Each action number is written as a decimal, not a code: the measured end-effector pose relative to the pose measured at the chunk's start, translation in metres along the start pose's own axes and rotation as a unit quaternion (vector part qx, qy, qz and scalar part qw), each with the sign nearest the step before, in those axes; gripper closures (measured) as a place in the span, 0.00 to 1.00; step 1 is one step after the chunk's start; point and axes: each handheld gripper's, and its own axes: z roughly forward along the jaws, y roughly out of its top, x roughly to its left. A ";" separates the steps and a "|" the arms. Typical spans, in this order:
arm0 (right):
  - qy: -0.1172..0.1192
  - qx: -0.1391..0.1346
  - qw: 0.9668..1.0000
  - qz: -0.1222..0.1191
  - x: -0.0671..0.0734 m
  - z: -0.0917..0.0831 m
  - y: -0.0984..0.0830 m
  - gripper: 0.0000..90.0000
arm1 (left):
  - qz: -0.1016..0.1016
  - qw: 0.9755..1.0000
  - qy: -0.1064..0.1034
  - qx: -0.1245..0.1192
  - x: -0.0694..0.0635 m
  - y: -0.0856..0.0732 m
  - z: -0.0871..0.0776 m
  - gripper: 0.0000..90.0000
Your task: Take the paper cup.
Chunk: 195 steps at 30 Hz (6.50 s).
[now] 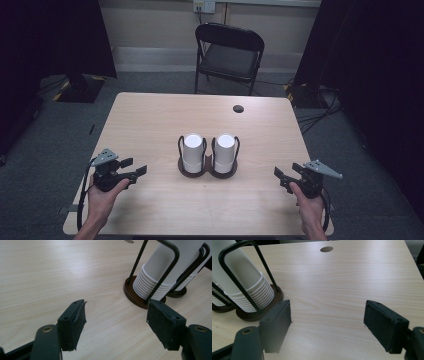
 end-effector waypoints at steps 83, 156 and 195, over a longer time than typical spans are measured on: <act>0.064 0.046 0.996 -0.053 0.037 0.013 -0.002 0.29 | 0.147 0.978 -0.148 -0.021 -0.158 0.127 0.123 0.28; 0.063 0.048 0.996 -0.050 0.036 0.014 -0.002 0.29 | 0.146 0.977 -0.149 -0.051 -0.155 0.141 0.138 0.40; 0.066 0.051 0.995 -0.051 0.038 0.018 -0.001 0.29 | 0.112 0.974 -0.167 -0.104 -0.144 0.164 0.111 0.40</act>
